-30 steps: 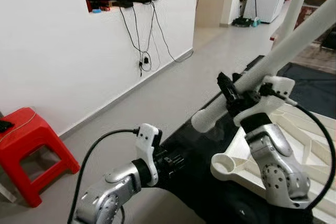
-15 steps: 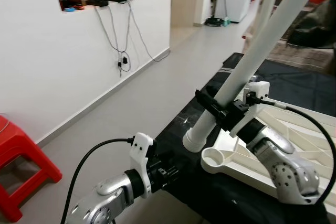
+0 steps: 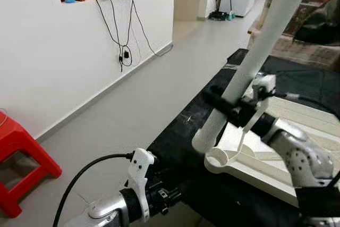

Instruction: Building children table

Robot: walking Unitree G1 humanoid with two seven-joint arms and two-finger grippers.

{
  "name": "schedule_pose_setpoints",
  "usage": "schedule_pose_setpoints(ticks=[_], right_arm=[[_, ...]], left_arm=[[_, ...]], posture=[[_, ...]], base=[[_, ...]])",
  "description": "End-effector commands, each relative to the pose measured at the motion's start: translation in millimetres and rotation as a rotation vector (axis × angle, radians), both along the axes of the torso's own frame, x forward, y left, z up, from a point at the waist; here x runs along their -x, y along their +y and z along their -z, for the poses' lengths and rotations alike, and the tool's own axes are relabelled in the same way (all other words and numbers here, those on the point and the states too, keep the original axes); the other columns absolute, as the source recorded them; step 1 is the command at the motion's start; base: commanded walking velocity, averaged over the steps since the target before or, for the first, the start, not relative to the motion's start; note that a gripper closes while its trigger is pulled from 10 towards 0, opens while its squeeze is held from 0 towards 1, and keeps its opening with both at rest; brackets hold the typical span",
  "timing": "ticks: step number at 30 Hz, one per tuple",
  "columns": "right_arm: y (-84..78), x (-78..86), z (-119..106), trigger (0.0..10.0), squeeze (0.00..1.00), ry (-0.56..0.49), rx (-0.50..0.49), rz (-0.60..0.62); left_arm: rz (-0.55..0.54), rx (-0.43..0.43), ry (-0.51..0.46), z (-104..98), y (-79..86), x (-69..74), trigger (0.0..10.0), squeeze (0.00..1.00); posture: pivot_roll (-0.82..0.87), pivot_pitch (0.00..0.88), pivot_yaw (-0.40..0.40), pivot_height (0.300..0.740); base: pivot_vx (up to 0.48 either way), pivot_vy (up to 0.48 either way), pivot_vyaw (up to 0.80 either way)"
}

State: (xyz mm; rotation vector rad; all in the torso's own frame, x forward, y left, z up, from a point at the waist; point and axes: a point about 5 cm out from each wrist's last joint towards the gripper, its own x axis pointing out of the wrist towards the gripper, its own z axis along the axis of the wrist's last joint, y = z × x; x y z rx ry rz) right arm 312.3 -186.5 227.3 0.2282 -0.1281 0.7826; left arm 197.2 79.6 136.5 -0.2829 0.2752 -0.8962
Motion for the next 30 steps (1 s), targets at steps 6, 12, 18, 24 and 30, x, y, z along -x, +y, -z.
schedule_pose_setpoints(ticks=[6, 12, 18, 24, 30], right_arm=[[-7.2, 4.8, -13.5, 10.0, 0.0, -0.07, -0.015, -0.135], [-17.3, 12.0, -7.1, 10.0, 0.0, -0.048, 0.017, -0.24], [-22.4, 8.9, -2.4, 10.0, 0.0, -0.049, 0.06, -0.229], [-26.0, 10.6, -3.4, 10.0, 0.0, -0.06, 0.071, -0.269], [-26.7, 14.0, -3.7, 10.0, 0.0, -0.054, 0.061, -0.337]], left_arm=[[0.007, -0.009, 0.017, -3.4, 0.1, 8.7, 10.0, 0.0], [0.013, -0.014, 0.022, -5.5, 0.8, 13.1, 10.0, 0.0], [0.017, -0.013, 0.023, -8.5, 0.9, 17.0, 10.0, 0.0], [0.019, -0.014, 0.03, -12.0, 1.7, 22.4, 10.0, 0.0], [0.021, -0.014, 0.037, -13.2, 1.9, 25.9, 10.0, 0.0]], posture=[[0.21, 0.114, -0.043, 0.74], [0.21, 0.128, -0.042, 0.74], [0.22, 0.143, -0.041, 0.74], [0.22, 0.172, -0.042, 0.74], [0.21, 0.186, -0.041, 0.74]], base=[[0.0, 0.0, 0.0], [0.0, 0.0, 0.0], [0.0, 0.0, 0.0], [0.0, 0.0, 0.0], [0.0, 0.0, 0.0]])
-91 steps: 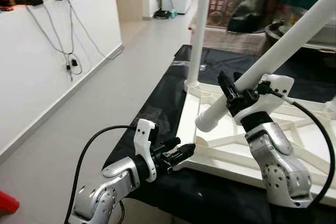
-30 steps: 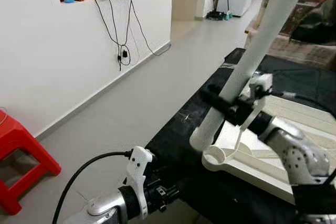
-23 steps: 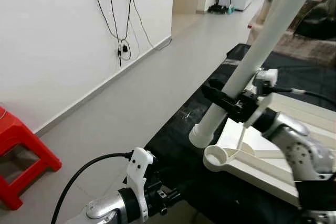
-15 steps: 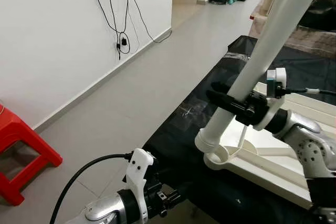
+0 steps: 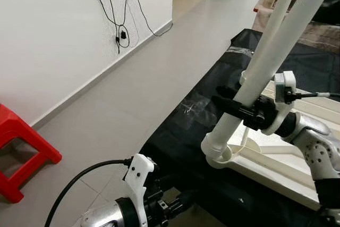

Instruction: Building children table

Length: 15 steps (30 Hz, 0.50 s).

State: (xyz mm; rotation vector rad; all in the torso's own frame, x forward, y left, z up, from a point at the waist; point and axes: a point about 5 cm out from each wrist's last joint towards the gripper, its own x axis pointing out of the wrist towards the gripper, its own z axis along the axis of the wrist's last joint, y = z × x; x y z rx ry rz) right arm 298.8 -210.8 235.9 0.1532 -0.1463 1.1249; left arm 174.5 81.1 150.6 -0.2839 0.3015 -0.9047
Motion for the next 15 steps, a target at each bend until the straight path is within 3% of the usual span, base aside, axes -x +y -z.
schedule_pose_setpoints(ticks=[1, 9, 15], right_arm=[[-2.7, 0.6, 5.3, 10.0, 0.0, 0.031, 0.005, -0.013], [-3.1, -0.4, 7.1, 10.0, 0.0, 0.025, 0.025, -0.053], [4.7, -5.4, 6.7, 10.0, 0.0, -0.015, 0.108, -0.115]], left_arm=[[0.009, -0.006, 0.017, 0.6, 0.6, 4.3, 10.0, 0.0], [0.008, -0.008, 0.026, -1.4, 1.7, 8.2, 10.0, 0.0], [0.005, -0.011, 0.036, -3.7, 2.7, 12.7, 10.0, 0.0]], posture=[[0.22, 0.192, -0.04, 0.74], [0.22, 0.204, -0.041, 0.74], [0.22, 0.222, -0.042, 0.74]], base=[[0.0, 0.0, 0.0], [0.0, 0.0, 0.0], [0.0, 0.0, 0.0]])
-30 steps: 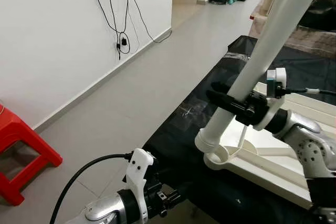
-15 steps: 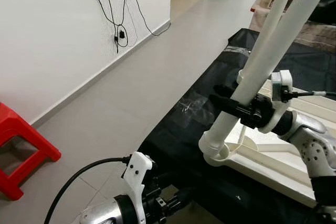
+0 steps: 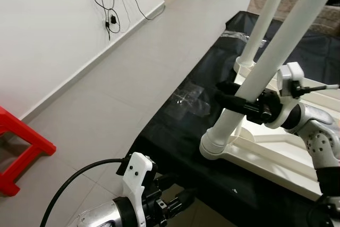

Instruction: Building children table

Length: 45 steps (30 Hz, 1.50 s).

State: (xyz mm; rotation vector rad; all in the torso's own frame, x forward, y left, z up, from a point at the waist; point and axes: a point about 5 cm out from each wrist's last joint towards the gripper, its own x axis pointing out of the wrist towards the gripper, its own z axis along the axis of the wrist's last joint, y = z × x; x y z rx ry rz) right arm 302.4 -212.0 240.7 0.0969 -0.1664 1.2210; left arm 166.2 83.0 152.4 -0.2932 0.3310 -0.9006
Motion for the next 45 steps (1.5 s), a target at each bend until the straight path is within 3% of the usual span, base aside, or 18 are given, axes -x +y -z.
schedule_pose_setpoints(ticks=[1, 8, 12, 23, 27, 28, 29, 30, 31, 32, 35, 36, 37, 40, 42, 45], right_arm=[[5.9, -1.7, 11.5, 10.0, 0.0, 0.035, 0.072, -0.022], [15.6, -1.8, 11.8, 10.0, 0.0, 0.022, 0.137, -0.1], [29.6, -0.4, 21.7, 10.0, 0.0, 0.011, 0.284, -0.185], [41.9, -9.3, 34.9, 10.0, 0.0, -0.034, 0.422, -0.155], [44.1, -17.5, 30.5, 10.0, 0.0, -0.07, 0.375, -0.025], [42.3, -23.9, 27.1, 10.0, 0.0, -0.058, 0.329, 0.079], [42.3, -23.9, 27.1, 10.0, 0.0, -0.058, 0.329, 0.079], [38.5, -30.8, 24.5, 10.0, 0.0, -0.057, 0.286, 0.201], [38.5, -30.8, 24.5, 10.0, 0.0, -0.057, 0.286, 0.201], [31.2, -38.1, 25.0, 10.0, 0.0, -0.032, 0.259, 0.355], [31.2, -38.1, 25.0, 10.0, 0.0, -0.032, 0.259, 0.355], [23.1, -43.2, 26.9, 10.0, 0.0, -0.005, 0.246, 0.502], [23.1, -43.2, 26.9, 10.0, 0.0, -0.005, 0.246, 0.502], [1.8, -44.3, 35.6, 10.0, 0.0, 0.102, 0.187, 0.874], [1.8, -44.3, 35.6, 10.0, 0.0, 0.102, 0.187, 0.874], [-4.0, -40.2, 41.8, 10.0, 0.0, 0.16, 0.158, 1.017]], left_arm=[[0.005, -0.007, 0.006, -1.9, 0.8, 4.4, 10.0, 0.0], [0.0, -0.009, 0.01, -2.8, 1.2, 5.3, 10.0, 0.0], [-0.002, -0.01, 0.012, -4.0, 1.4, 6.2, 10.0, 0.0], [-0.003, -0.012, 0.014, -4.6, 1.0, 6.4, 10.0, 0.0], [-0.003, -0.014, 0.012, -4.8, 0.7, 6.2, 10.0, 0.0], [-0.002, -0.015, 0.011, -4.7, 0.5, 5.8, 10.0, 0.0], [-0.002, -0.015, 0.011, -4.7, 0.5, 5.8, 10.0, 0.0], [-0.002, -0.016, 0.012, -4.3, 0.5, 5.3, 10.0, 0.0], [-0.002, -0.016, 0.012, -4.3, 0.5, 5.3, 10.0, 0.0], [0.0, -0.017, 0.01, -3.8, 0.3, 4.5, 10.0, 0.0], [0.0, -0.017, 0.01, -3.8, 0.3, 4.5, 10.0, 0.0], [0.001, -0.017, 0.01, -3.1, 0.2, 3.6, 10.0, 0.0], [0.001, -0.017, 0.01, -3.1, 0.2, 3.6, 10.0, 0.0], [0.0, -0.02, 0.008, 0.2, -0.5, -1.7, 10.0, 0.0], [0.0, -0.02, 0.008, 0.2, -0.5, -1.7, 10.0, 0.0], [0.003, -0.021, 0.003, 1.2, -1.2, -4.2, 10.0, 0.0]], posture=[[0.22, 0.222, -0.042, 0.74], [0.23, 0.232, -0.048, 0.74], [0.22, 0.236, -0.05, 0.74], [0.23, 0.237, -0.052, 0.74], [0.22, 0.234, -0.052, 0.74], [0.22, 0.228, -0.052, 0.74], [0.22, 0.228, -0.052, 0.74], [0.22, 0.217, -0.049, 0.74], [0.22, 0.217, -0.049, 0.74], [0.22, 0.205, -0.049, 0.74], [0.22, 0.205, -0.049, 0.74], [0.22, 0.2, -0.05, 0.74], [0.22, 0.2, -0.05, 0.74], [0.21, 0.164, -0.045, 0.74], [0.21, 0.164, -0.045, 0.74], [0.21, 0.155, -0.043, 0.74]], base=[[0.0, 0.0, 0.0], [0.0, 0.0, 0.0], [0.0, 0.0, 0.0], [0.0, 0.0, 0.0], [0.0, 0.0, 0.0], [0.0, 0.0, 0.0], [0.0, 0.0, 0.0], [0.0, 0.0, 0.0], [0.0, 0.0, 0.0], [0.0, 0.0, 0.0], [0.0, 0.0, 0.0], [0.0, 0.0, 0.0], [0.0, 0.0, 0.0], [0.0, 0.0, 0.0], [0.0, 0.0, 0.0], [0.0, 0.0, 0.0]])
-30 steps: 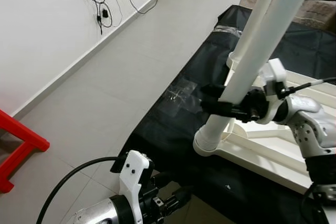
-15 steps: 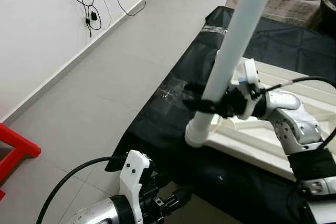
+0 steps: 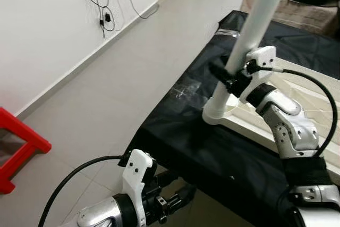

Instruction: Building children table

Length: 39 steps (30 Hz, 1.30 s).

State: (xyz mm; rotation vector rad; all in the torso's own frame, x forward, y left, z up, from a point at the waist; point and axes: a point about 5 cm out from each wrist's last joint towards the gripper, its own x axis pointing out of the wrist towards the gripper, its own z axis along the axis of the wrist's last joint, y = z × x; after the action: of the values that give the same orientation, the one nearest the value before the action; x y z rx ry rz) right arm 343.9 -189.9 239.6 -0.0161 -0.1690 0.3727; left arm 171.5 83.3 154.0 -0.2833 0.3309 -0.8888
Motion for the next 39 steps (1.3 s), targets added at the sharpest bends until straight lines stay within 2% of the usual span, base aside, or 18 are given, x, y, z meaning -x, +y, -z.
schedule_pose_setpoints(ticks=[1, 2, 6, 8, 9, 10, 12, 14, 15, 16, 22, 24, 25, 26, 27, 29, 33, 39], right_arm=[[-27.5, 3.6, 42.7, 10.0, 0.0, 0.2, 0.003, 0.252], [-28.6, 6.1, 42.8, 10.0, 0.0, 0.198, -0.025, 0.338], [-28.6, 6.1, 42.8, 10.0, 0.0, 0.198, -0.025, 0.338], [-21.5, 15.3, 38.8, 10.0, 0.0, 0.162, -0.099, 0.572], [-21.5, 15.3, 38.8, 10.0, 0.0, 0.162, -0.099, 0.572], [-14.4, 19.3, 33.3, 10.0, 0.0, 0.133, -0.135, 0.71], [-14.4, 19.3, 33.3, 10.0, 0.0, 0.133, -0.135, 0.71], [-0.8, 24.7, 22.2, 10.0, 0.0, 0.091, -0.213, 0.921], [-0.8, 24.7, 22.2, 10.0, 0.0, 0.091, -0.213, 0.921], [5.0, 27.0, 17.9, 10.0, 0.0, 0.083, -0.236, 1.003], [16.5, 29.1, 10.1, 10.0, 0.0, 0.064, -0.243, 1.087], [35.5, 28.9, 8.8, 10.0, 0.0, 0.135, -0.283, 1.172], [35.5, 28.9, 8.8, 10.0, 0.0, 0.135, -0.283, 1.172], [46.6, 28.9, 8.4, 10.0, 0.0, 0.175, -0.322, 1.196], [46.6, 28.9, 8.4, 10.0, 0.0, 0.175, -0.322, 1.196], [61.0, 30.4, 8.1, 10.0, 0.0, 0.219, -0.376, 1.206], [64.9, 31.7, 9.0, 10.0, 0.0, 0.234, -0.386, 1.195], [61.2, 31.0, 10.6, 10.0, 0.0, 0.231, -0.374, 1.179]], left_arm=[[0.015, -0.011, 0.004, 3.2, -1.9, 0.1, 10.0, 0.0], [0.016, -0.011, 0.0, 3.5, -2.2, -0.8, 10.0, 0.0], [0.016, -0.011, 0.0, 3.5, -2.2, -0.8, 10.0, 0.0], [0.014, -0.013, -0.006, 4.8, -2.5, -3.6, 10.0, 0.0], [0.014, -0.013, -0.006, 4.8, -2.5, -3.6, 10.0, 0.0], [0.014, -0.014, -0.01, 5.3, -2.7, -4.6, 10.0, 0.0], [0.014, -0.014, -0.01, 5.3, -2.7, -4.6, 10.0, 0.0], [0.017, -0.016, -0.016, 6.2, -3.1, -6.4, 10.0, 0.0], [0.017, -0.016, -0.016, 6.2, -3.1, -6.4, 10.0, 0.0], [0.018, -0.017, -0.019, 6.7, -3.3, -7.0, 10.0, 0.0], [0.018, -0.019, -0.025, 7.2, -3.3, -8.0, 10.0, 0.0], [0.017, -0.02, -0.029, 7.7, -3.1, -9.2, 10.0, 0.0], [0.017, -0.02, -0.029, 7.7, -3.1, -9.2, 10.0, 0.0], [0.018, -0.02, -0.03, 8.0, -3.5, -9.8, 10.0, 0.0], [0.018, -0.02, -0.03, 8.0, -3.5, -9.8, 10.0, 0.0], [0.02, -0.019, -0.033, 8.5, -4.4, -10.3, 10.0, 0.0], [0.021, -0.018, -0.035, 8.8, -4.9, -10.9, 10.0, 0.0], [0.022, -0.017, -0.036, 9.3, -5.2, -11.6, 10.0, 0.0]], posture=[[0.21, 0.147, -0.044, 0.74], [0.21, 0.143, -0.046, 0.74], [0.21, 0.143, -0.046, 0.74], [0.2, 0.124, -0.045, 0.74], [0.2, 0.124, -0.045, 0.74], [0.2, 0.12, -0.044, 0.74], [0.2, 0.12, -0.044, 0.74], [0.21, 0.114, -0.044, 0.74], [0.21, 0.114, -0.044, 0.74], [0.21, 0.112, -0.043, 0.74], [0.21, 0.112, -0.047, 0.74], [0.21, 0.113, -0.048, 0.74], [0.21, 0.113, -0.048, 0.74], [0.21, 0.11, -0.045, 0.74], [0.21, 0.11, -0.045, 0.74], [0.21, 0.11, -0.048, 0.74], [0.21, 0.111, -0.05, 0.74], [0.2, 0.11, -0.048, 0.74]], base=[[0.0, 0.0, 0.0], [0.0, 0.0, 0.0], [0.0, 0.0, 0.0], [0.0, 0.0, 0.0], [0.0, 0.0, 0.0], [0.0, 0.0, 0.0], [0.0, 0.0, 0.0], [0.0, 0.0, 0.0], [0.0, 0.0, 0.0], [0.0, 0.0, 0.0], [0.0, 0.0, 0.0], [0.0, 0.0, 0.0], [0.0, 0.0, 0.0], [0.0, 0.0, 0.0], [0.0, 0.0, 0.0], [0.0, 0.0, 0.0], [0.0, 0.0, 0.0], [0.0, 0.0, 0.0]])
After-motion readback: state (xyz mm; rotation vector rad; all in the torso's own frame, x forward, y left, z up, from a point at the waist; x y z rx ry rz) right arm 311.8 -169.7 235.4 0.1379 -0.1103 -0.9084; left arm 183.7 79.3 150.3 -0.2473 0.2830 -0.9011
